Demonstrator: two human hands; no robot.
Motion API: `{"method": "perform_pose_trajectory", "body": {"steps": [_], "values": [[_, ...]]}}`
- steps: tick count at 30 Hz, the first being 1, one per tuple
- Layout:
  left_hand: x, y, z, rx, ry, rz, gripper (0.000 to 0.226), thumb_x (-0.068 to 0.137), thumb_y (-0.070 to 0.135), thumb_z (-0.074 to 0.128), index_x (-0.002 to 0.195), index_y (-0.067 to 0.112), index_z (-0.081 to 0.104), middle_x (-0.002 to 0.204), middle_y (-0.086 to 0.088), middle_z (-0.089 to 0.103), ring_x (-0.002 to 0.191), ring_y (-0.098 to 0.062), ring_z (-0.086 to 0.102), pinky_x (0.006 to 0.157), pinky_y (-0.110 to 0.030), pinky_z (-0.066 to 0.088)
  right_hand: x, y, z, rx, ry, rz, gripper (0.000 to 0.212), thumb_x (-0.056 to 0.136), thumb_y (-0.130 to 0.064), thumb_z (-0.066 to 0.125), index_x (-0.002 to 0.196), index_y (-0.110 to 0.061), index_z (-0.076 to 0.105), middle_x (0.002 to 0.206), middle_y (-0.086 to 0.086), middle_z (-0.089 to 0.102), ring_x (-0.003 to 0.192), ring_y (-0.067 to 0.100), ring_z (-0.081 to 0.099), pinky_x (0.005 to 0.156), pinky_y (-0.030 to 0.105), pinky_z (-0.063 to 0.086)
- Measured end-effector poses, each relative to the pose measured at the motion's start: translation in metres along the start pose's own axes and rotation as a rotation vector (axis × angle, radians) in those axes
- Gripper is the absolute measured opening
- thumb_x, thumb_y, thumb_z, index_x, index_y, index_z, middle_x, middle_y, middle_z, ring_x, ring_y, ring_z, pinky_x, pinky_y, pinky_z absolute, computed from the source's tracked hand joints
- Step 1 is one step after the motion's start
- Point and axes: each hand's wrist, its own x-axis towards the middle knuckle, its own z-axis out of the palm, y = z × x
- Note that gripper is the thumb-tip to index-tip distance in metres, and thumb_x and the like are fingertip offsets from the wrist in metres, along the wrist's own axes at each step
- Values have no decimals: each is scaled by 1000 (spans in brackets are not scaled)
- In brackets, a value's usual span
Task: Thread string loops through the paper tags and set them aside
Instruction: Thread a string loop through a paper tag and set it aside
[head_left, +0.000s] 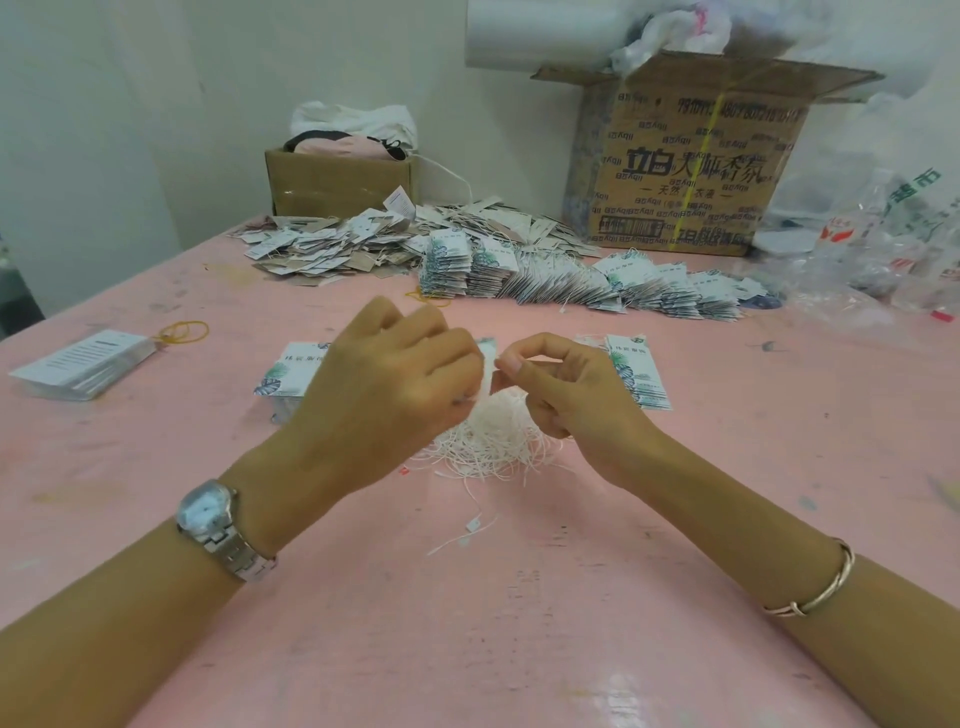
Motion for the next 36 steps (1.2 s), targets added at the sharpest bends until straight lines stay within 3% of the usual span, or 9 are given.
{"method": "perform_pose_trajectory", "body": {"steps": [5,8,10,12,16,18,21,25,36], "values": [[-4,8,10,-1,-7,109,14,86,13,71,73,12,67,86,1,71,72,-23,65,65,-35,34,-1,0,0,-20,52,-15,8,90,-17,65,87,-9,66,65,-4,62,40,10,28,39,16,25],[-5,2,10,-72,-114,51,41,85,56,68,79,15,71,94,1,71,80,-22,65,70,-37,36,0,1,0,-21,112,-10,7,90,-12,66,86,-6,67,54,-11,55,39,8,29,39,14,26],[-6,-8,8,-70,-132,-116,58,86,70,52,87,15,72,96,-1,69,83,-23,62,74,-38,33,1,0,-1,-17,160,8,7,90,-10,67,88,-4,67,53,-12,54,39,7,29,39,14,25],[-8,-27,6,37,-163,-356,57,93,65,42,93,14,68,94,-4,67,86,-25,59,78,-39,32,2,0,-3,-22,190,27,9,91,-9,67,92,-1,66,50,-13,52,39,7,29,39,14,25],[-31,-68,8,312,-533,-788,60,94,61,41,111,8,63,108,-15,63,101,-35,56,90,-45,36,2,1,-3,-18,200,48,6,90,-8,67,89,-2,67,51,-10,51,39,7,27,38,14,24],[-45,-81,10,370,-706,-917,76,88,73,35,116,7,63,113,-17,62,105,-37,56,93,-44,37,1,2,-2,-16,193,50,6,90,-8,67,88,-2,67,51,-10,52,39,7,26,38,14,24],[-59,-95,17,360,-799,-964,81,80,82,35,101,12,71,97,-11,67,92,-31,60,92,-41,36,1,3,0,-31,173,38,6,91,-6,66,89,-1,67,47,-14,51,38,4,27,38,12,24],[-65,-105,20,290,-858,-1030,69,78,81,46,73,17,69,68,-3,60,65,-21,51,78,-37,31,1,4,0,-51,166,31,5,91,-7,66,86,-4,67,46,-15,49,38,4,26,39,12,24],[-63,-108,17,141,-665,-1152,46,79,64,67,77,19,75,71,-4,68,74,-26,61,76,-34,40,1,5,2,-64,163,45,7,90,-8,67,83,-7,68,45,-15,50,38,4,27,39,12,25]]}}
